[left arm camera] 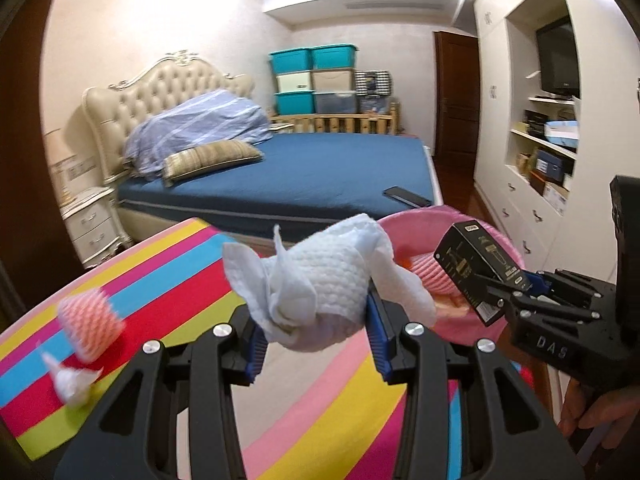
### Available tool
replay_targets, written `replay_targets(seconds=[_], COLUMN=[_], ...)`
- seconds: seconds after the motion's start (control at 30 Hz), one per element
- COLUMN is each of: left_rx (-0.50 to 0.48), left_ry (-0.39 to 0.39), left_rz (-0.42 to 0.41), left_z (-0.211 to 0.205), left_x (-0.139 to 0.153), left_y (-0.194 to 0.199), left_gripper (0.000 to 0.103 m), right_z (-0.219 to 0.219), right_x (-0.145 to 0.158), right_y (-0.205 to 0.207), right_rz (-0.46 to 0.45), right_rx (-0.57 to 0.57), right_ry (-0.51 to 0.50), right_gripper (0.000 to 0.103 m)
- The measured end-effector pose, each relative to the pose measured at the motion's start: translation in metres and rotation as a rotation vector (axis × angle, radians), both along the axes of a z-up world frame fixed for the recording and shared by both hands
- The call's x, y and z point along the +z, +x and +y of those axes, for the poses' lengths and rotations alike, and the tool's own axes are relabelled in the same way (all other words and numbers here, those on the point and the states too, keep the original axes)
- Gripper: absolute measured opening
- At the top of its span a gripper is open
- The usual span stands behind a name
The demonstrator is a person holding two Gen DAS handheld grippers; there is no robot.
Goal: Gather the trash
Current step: 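Carry the tissue and black box in both tools over the wastebasket, then open both tools to drop the tissue and box into the wastebasket, then move both open tools back over the remaining fruit nets and tissue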
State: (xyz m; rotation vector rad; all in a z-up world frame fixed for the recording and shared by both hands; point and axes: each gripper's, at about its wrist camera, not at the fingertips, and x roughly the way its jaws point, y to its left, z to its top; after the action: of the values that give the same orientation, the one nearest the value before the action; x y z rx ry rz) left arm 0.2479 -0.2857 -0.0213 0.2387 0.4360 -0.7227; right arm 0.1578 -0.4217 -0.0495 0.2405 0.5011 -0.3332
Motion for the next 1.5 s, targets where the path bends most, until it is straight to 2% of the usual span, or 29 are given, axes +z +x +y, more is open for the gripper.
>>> replay_targets(seconds=[0.27,0.43,0.57,0.63,0.67,0.7,0.8,0.93,1.23,1.37,1.5], left_rx=[-0.099,-0.126,-0.141,-0.155,-0.148,-0.138,-0.103,-0.030,0.115,0.191,0.214], left_ry=[-0.005,0.010,-0.009,-0.020,-0.027,-0.043,-0.097,-0.099,-0.043,-0.057,-0.041], left_rz=[0.040,0.077,0.120,0.129,0.120,0.114,0.119,0.084,0.006,-0.009,0.044], left_z=[-0.065,-0.098,-0.118,-0.122,-0.125,-0.124,-0.112,-0.079,0.007,0.051,0.088], left_x=[0.000,-0.010,-0.015,-0.016,-0.017,-0.016,-0.012,-0.007,-0.008,-0.011,-0.015], left_y=[0.022,0.031,0.041,0.044,0.045,0.046,0.048,0.048,0.032,0.019,0.018], left_gripper=[0.043,0.043,0.044,0.051,0.063,0.077,0.088,0.098,0.098,0.098,0.098], right_z=[-0.049,-0.068,-0.076,-0.078,-0.078,-0.080,-0.082,-0.084,-0.059,-0.035,-0.009], right_x=[-0.002,-0.005,-0.005,-0.005,-0.005,-0.005,-0.003,-0.005,-0.005,0.000,0.005], right_y=[-0.009,-0.007,-0.003,-0.001,-0.001,-0.002,-0.008,-0.016,-0.014,-0.004,0.006], right_rz=[-0.006,-0.005,-0.016,-0.019,-0.016,-0.019,-0.029,-0.019,0.002,0.004,0.011], right_rx=[-0.087,-0.106,-0.106,-0.106,-0.112,-0.123,-0.140,-0.152,-0.106,-0.049,0.014], right_ry=[0.002,0.002,-0.009,-0.018,-0.023,-0.027,-0.022,-0.015,0.000,-0.006,-0.023], right_gripper=[0.039,0.039,0.039,0.040,0.045,0.055,0.058,0.061,0.061,0.062,0.064])
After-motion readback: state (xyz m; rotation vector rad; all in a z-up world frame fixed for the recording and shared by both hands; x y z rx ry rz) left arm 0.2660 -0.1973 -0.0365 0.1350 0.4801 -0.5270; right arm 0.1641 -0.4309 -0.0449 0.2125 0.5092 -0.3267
